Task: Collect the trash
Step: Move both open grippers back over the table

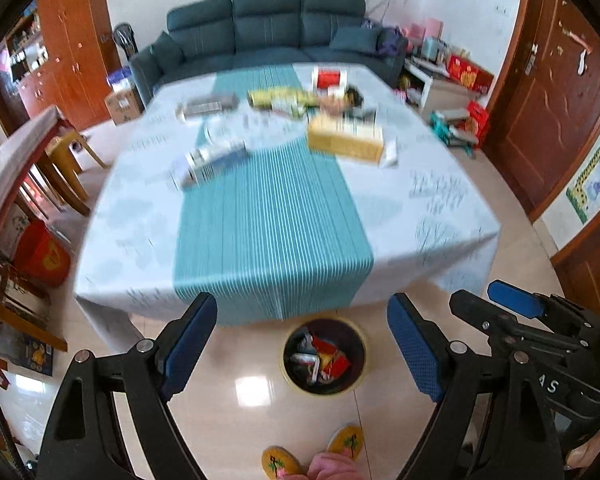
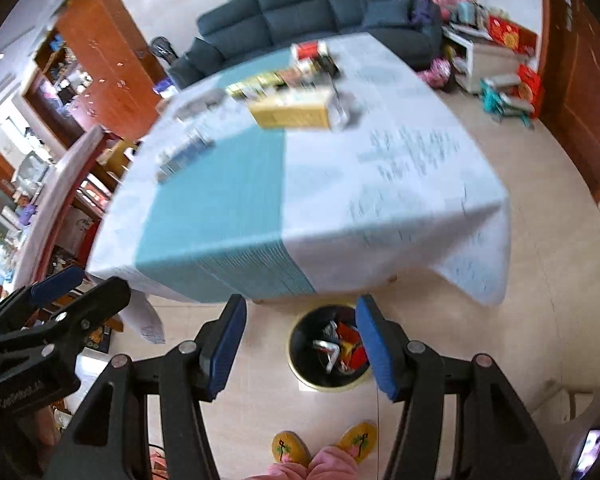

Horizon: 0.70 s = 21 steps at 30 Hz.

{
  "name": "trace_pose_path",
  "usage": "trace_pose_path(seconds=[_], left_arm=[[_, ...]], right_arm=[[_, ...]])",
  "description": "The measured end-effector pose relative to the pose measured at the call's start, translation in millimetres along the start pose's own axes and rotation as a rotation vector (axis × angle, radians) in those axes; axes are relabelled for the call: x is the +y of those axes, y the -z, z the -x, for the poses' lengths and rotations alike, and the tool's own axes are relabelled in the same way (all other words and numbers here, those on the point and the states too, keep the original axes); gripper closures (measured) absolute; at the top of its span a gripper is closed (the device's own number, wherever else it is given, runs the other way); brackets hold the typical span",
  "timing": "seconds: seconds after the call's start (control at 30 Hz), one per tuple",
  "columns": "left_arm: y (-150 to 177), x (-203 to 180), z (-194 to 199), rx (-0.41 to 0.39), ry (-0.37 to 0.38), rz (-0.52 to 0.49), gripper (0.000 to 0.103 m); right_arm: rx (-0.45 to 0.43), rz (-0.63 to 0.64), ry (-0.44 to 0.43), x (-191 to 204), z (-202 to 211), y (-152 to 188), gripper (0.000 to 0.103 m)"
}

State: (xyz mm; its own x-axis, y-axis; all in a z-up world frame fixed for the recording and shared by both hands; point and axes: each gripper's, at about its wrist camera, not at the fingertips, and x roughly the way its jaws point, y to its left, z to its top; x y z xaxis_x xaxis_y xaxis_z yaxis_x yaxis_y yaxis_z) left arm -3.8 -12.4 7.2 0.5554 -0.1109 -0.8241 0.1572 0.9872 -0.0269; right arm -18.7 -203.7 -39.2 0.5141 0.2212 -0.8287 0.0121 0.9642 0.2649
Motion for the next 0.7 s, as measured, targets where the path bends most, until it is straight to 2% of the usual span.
trace_pose_path(seconds=[0.17,0.4,0.57,0.7], left_arm=[[-27,-2,32,-0.086,-0.033,0.005,0.017],[-59,8,50,-0.142,-0.058,0.054,0.017],[-82,28,39,-0.159,-0.073,0.085,0.017],[-106,54,14,-0.135,-0.078,0.08,0.017]], right_arm=[[-0.065,0.077,-0.029,18,33,-29,0.046],[-0.118,0.137,-0.072,35,50,-67,0.046],[-0.13,0.169,-0.081,50,43,-93,0.046],[-0.124,0.173,-0.068,60,23,-117,0.046]])
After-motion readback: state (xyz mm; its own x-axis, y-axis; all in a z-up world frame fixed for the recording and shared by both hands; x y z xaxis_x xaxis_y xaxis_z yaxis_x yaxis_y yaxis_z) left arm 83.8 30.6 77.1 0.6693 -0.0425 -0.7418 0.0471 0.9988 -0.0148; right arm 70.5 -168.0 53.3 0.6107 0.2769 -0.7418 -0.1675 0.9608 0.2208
